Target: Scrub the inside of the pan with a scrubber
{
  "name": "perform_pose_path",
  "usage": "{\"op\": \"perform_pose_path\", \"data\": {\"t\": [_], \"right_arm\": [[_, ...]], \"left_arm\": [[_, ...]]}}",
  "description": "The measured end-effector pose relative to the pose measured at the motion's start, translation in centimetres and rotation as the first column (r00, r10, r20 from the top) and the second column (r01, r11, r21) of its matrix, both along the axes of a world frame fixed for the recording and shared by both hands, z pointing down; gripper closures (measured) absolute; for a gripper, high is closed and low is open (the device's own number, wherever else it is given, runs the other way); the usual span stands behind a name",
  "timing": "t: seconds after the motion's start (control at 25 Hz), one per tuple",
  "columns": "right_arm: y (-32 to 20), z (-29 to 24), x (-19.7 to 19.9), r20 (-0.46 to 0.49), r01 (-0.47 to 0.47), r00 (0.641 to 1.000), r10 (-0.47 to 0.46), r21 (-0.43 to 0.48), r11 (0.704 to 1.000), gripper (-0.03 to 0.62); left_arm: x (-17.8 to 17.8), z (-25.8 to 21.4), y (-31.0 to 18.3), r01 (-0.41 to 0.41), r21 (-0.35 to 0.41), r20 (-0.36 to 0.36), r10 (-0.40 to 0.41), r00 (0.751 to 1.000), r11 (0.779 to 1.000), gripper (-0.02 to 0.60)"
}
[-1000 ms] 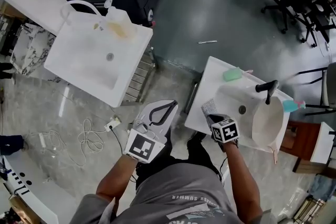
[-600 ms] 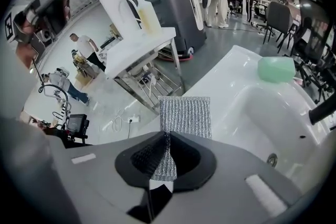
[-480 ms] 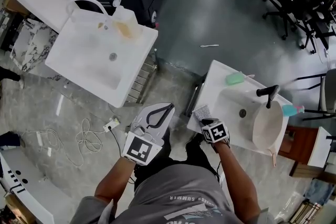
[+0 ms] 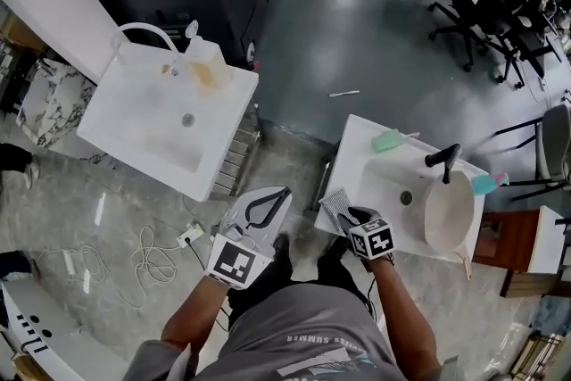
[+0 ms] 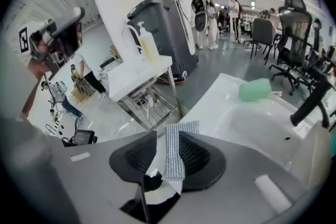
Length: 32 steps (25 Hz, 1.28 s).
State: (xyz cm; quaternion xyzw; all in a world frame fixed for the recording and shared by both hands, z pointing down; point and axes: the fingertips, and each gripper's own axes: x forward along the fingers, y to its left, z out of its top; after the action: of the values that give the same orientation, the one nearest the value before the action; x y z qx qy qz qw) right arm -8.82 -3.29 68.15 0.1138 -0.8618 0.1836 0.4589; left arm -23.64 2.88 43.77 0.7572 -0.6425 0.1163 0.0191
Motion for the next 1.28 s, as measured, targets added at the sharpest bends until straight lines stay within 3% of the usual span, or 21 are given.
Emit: {"op": "perform_pose_path", "data": {"t": [0.12, 0.2, 0.32, 0.48, 0.6, 0.72, 1.16, 1.28], "right_arm": [[-1.8, -5.8, 0.4, 0.146, -0.091, 0.986, 0.075, 0.109, 0.990, 0.525], [-2.9, -10.7, 0.9, 0.264, -0.149, 0.960, 0.098, 0.179, 0.973, 0.594], [-4.0, -18.1, 1.9, 0.421, -0.219, 0.902, 0.092, 0.266, 0.939, 0.595], [-4.7, -25.7, 4.3, 0.537, -0.300, 0.841, 0.065, 0.364, 0.882, 0.595], [-4.7, -30.0, 6.3, 0.582, -0.353, 0.811, 0.055, 0.412, 0.840, 0.594], [-4.0, -33.2, 8.1, 0.616, -0.382, 0.787, 0.041, 0.434, 0.816, 0.594], [-0.9, -35.6, 11.5, 0.616, -0.396, 0.788, 0.025, 0.474, 0.787, 0.595], [-1.0, -35.5, 12.0, 0.616, -0.404, 0.787, 0.037, 0.469, 0.785, 0.595]], "left_arm": [[0.8, -0.7, 0.2, -0.023, 0.011, -0.010, 0.024, 1.000, 1.000, 0.578], [1.4, -1.2, 0.4, -0.044, 0.010, -0.030, 0.044, 0.999, 0.999, 0.578], [2.4, -2.4, 0.4, -0.068, 0.019, -0.064, 0.069, 0.996, 0.998, 0.578], [4.2, -3.9, -0.2, -0.112, 0.039, -0.051, 0.113, 0.992, 0.993, 0.578], [5.7, -5.0, -0.8, -0.157, 0.048, -0.020, 0.158, 0.987, 0.986, 0.578], [7.2, -5.8, -1.2, -0.197, 0.051, 0.016, 0.197, 0.980, 0.979, 0.578], [10.3, -7.1, -1.7, -0.251, 0.060, 0.011, 0.251, 0.968, 0.966, 0.578], [10.5, -6.8, -1.7, -0.264, 0.068, 0.047, 0.262, 0.964, 0.962, 0.578]]}}
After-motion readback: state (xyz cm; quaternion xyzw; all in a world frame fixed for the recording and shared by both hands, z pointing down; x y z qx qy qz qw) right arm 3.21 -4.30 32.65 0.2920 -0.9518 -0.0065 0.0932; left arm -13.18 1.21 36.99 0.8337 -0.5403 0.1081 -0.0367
